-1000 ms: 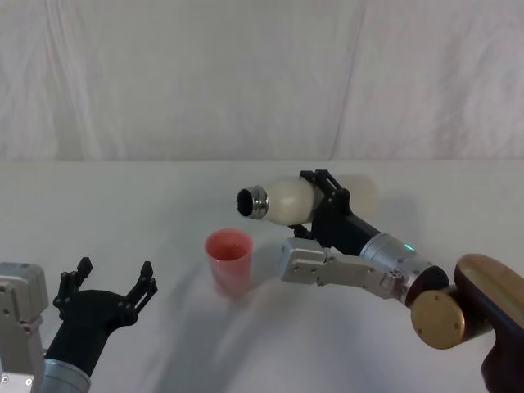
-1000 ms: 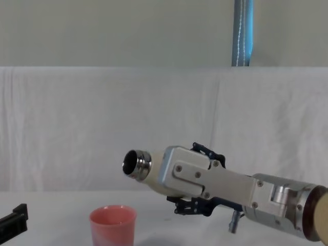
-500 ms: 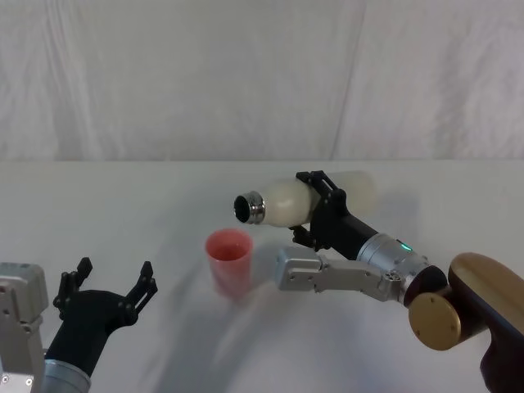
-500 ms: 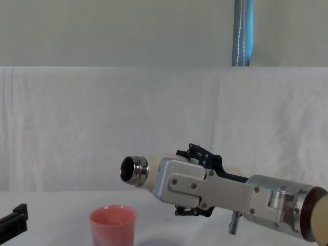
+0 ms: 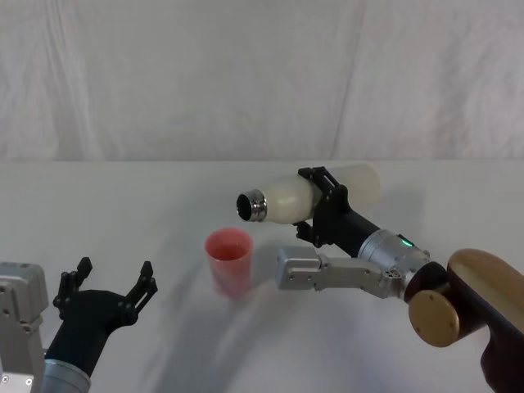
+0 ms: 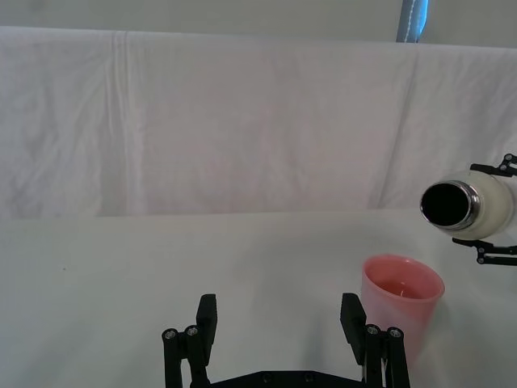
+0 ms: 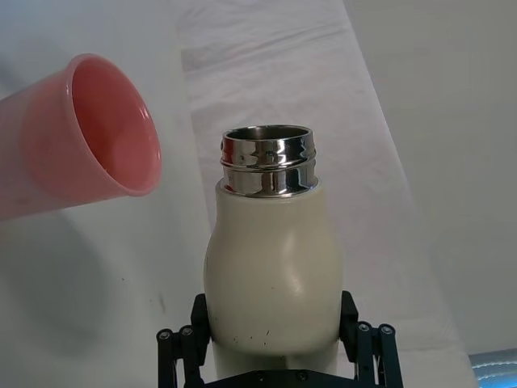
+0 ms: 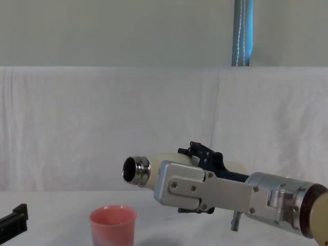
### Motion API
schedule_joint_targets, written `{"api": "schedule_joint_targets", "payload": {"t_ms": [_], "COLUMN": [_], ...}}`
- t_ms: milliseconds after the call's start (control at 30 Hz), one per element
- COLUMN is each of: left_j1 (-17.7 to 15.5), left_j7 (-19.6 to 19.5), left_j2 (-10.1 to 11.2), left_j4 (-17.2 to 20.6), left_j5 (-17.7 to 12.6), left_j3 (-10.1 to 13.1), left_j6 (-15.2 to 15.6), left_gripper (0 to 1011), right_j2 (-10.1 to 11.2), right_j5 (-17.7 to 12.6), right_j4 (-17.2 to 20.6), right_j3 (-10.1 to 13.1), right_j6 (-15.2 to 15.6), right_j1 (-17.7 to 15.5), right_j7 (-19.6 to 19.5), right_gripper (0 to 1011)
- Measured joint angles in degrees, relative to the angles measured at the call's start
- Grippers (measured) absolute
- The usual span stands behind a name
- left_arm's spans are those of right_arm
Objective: Grasp the thermos with one hand and pour water into the cup lid.
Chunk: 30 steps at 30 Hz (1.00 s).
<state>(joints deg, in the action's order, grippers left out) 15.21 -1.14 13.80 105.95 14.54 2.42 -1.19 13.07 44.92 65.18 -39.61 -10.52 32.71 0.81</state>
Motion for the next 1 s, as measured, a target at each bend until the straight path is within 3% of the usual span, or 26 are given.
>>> {"api": "schedule_joint_targets", "payload": {"t_ms": [533, 1000], "left_j1": [0.0, 0.0], "left_j7": [0.0, 0.0], "left_j2": [0.0, 0.0], "left_j4": [0.0, 0.0], "left_j5": [0.0, 0.0], "left_j3": [0.0, 0.0], "left_j6": [0.0, 0.0], "left_gripper": [1001, 1001], "right_j2": [-0.62, 0.0], "right_j5": [2.09, 3.86], "right_j4": [-2.91, -3.12], "right_j3": [-1.37, -2.8], "right_j6": [-0.4, -0.49], "right_j1": [2.38, 3.06], "right_j7": [-1.4, -1.92], "right_gripper": [955, 955]}}
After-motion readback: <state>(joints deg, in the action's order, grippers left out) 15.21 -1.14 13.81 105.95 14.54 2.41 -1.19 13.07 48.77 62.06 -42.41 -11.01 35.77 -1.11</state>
